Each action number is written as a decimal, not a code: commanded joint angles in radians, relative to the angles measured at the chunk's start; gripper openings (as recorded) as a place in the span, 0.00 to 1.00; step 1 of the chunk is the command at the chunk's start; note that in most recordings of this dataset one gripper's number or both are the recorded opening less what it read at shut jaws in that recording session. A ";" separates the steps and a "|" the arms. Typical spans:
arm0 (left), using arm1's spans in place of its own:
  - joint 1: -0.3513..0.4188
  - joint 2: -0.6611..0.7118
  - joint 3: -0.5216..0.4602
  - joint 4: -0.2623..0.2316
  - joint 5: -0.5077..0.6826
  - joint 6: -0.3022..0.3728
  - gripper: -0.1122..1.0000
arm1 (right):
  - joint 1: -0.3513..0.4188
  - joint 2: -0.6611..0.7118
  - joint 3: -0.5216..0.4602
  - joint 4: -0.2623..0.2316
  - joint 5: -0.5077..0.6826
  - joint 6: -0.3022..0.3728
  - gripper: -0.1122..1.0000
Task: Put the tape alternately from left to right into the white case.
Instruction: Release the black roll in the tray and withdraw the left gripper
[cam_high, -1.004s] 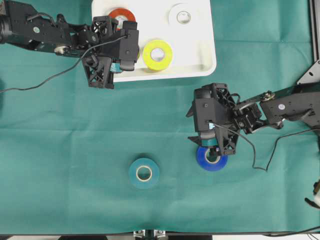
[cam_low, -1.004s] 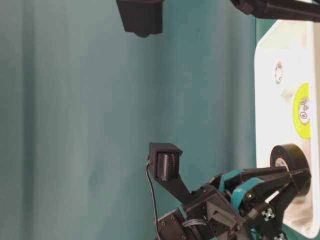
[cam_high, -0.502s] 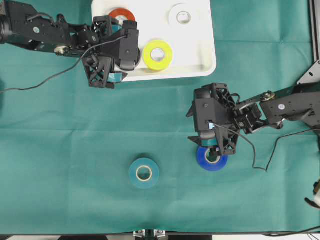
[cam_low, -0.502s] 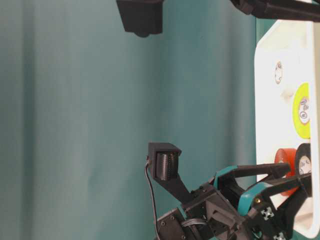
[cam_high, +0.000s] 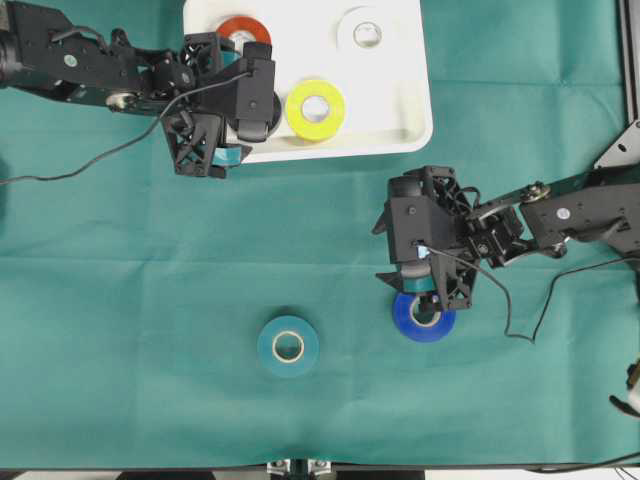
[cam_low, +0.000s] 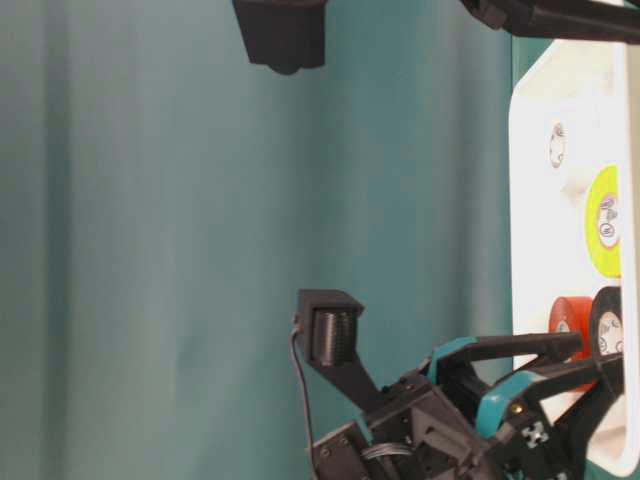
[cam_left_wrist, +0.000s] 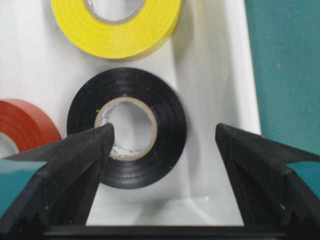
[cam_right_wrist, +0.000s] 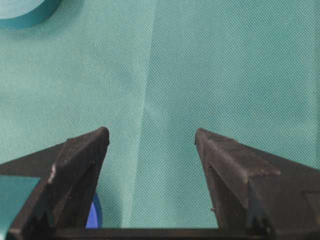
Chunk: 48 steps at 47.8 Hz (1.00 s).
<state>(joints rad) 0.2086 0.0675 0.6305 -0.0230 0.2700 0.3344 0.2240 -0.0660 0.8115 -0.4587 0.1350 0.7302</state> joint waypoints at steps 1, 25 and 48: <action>-0.018 -0.049 -0.011 0.000 0.000 -0.002 0.61 | 0.003 -0.009 -0.015 -0.002 -0.008 0.003 0.81; -0.173 -0.103 -0.011 -0.005 0.025 -0.031 0.60 | 0.002 -0.009 -0.021 0.000 -0.008 0.003 0.81; -0.321 -0.097 -0.017 -0.003 0.067 -0.213 0.60 | 0.002 -0.003 -0.026 -0.002 -0.008 0.003 0.81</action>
<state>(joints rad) -0.0966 -0.0107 0.6305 -0.0261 0.3405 0.1365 0.2240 -0.0629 0.8084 -0.4587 0.1350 0.7317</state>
